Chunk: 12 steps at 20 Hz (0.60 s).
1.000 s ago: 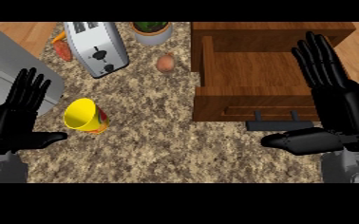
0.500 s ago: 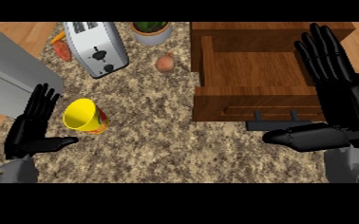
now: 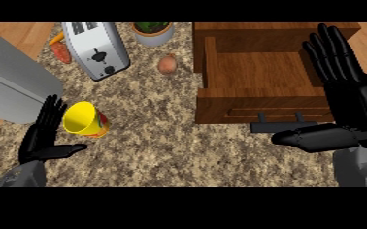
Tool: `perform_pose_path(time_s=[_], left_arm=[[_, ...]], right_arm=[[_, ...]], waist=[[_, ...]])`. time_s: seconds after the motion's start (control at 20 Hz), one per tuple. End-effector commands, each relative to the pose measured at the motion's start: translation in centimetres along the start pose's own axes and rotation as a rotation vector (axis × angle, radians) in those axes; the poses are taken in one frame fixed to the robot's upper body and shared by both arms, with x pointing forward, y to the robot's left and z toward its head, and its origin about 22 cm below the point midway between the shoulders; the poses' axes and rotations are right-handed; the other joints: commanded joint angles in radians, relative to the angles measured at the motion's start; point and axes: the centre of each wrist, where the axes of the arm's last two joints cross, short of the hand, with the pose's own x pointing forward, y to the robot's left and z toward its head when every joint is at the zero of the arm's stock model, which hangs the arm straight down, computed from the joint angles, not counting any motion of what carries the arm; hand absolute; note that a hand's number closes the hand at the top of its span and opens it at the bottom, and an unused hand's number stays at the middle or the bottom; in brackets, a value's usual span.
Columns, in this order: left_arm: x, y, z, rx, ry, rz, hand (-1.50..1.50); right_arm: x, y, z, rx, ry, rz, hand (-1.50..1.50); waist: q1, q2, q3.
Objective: Pick up the cup, place it into the drawer and close the drawer
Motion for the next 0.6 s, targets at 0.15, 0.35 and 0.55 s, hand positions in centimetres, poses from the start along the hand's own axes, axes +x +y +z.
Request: perform_pose_path(time_s=[0.15,0.35,0.55], left_arm=[[-2.3,-1.8,0.5,0.002,-0.040,0.001,-1.50],[-2.2,0.3,1.8,0.011,-0.064,0.022,-1.50],[-2.3,-0.7,1.1,0.016,-0.078,0.011,-1.50]], right_arm=[[1.4,0.5,-0.8,-0.005,-0.009,0.001,-1.50],[0.3,0.7,-0.9,0.016,0.007,-0.008,-1.50],[0.3,-0.5,-0.1,0.020,-0.002,0.003,-1.50]], waist=[[-0.009,0.003,-0.002],[-0.004,0.003,-0.002],[-0.013,0.006,-0.003]])
